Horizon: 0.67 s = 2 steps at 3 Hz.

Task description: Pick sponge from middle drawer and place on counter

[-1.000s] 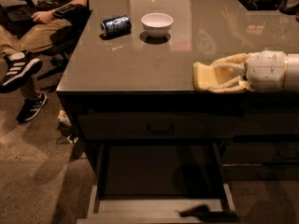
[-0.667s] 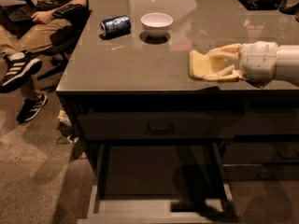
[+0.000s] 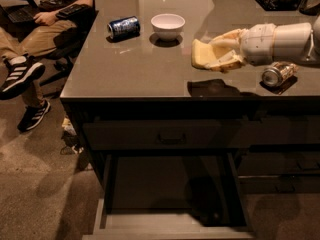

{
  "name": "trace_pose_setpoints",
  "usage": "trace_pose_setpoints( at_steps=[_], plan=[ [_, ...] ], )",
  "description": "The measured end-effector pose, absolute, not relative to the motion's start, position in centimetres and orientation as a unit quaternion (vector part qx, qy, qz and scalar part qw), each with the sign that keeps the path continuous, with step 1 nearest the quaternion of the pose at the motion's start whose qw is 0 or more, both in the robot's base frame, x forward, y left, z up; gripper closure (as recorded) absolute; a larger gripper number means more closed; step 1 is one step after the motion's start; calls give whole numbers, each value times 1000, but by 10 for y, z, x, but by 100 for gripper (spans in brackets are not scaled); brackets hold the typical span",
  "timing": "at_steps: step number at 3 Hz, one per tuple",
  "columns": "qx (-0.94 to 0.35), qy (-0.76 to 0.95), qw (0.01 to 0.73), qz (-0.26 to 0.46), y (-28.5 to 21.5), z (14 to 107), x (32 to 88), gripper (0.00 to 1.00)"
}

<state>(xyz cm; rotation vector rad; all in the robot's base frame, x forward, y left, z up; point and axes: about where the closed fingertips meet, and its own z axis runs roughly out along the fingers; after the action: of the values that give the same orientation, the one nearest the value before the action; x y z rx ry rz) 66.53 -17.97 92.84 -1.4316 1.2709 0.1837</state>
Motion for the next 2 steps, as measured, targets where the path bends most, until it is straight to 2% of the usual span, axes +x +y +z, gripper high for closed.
trace_pose_setpoints(
  at_steps=[1,2],
  plan=[
    [-608,558,558,85,-179,920,690,81],
    [-604,570,549,87,-180,914,706,58]
  ],
)
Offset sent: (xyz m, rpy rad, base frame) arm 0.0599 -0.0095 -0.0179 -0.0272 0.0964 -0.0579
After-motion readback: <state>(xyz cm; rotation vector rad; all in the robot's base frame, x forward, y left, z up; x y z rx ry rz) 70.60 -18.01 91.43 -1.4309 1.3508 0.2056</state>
